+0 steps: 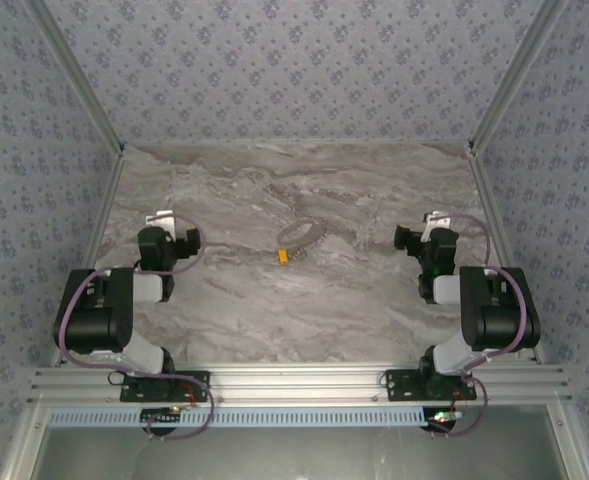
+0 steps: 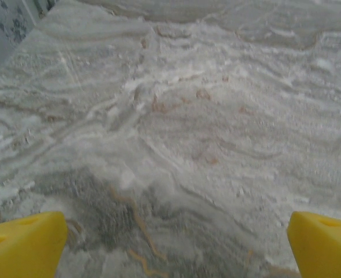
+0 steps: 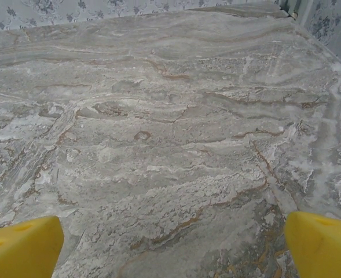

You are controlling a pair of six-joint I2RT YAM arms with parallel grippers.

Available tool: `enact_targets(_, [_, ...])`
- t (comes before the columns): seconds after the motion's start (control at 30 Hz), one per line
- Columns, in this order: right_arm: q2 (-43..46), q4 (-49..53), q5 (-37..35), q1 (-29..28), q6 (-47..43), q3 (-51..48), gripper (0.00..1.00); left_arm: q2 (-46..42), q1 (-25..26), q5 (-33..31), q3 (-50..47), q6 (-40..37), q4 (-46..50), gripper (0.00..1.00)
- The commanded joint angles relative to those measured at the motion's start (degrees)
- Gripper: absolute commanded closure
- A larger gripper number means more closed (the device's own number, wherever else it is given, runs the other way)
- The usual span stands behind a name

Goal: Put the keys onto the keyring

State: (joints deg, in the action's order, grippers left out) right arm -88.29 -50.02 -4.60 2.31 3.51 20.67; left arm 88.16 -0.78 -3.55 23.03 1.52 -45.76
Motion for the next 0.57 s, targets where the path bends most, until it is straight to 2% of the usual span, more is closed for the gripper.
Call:
enact_targets(0.0, [0.04,-4.58,-5.18,-0.75,-0.86,-1.5,0.0,-0.21,-0.54,2.15,1.05,-0.16,0.0,0.02])
enact_targets(0.17, [-0.07,-2.77,-4.84,-1.84,-2.28,-0.47,0.0,-0.2,-0.54,2.15,0.91,-0.24,-0.28,0.02])
enact_targets(0.33, [-0.27,0.52,2.37,-0.92,-3.16,1.01,0.0,-0.27,-0.5,2.19,0.89,-0.21,-0.3,0.02])
enact_targets(0.53, [-0.08,-0.69,1.74,-0.94,-2.96,0.56,0.0,-0.27,-0.54,2.12,0.9,-0.19,-0.3,0.02])
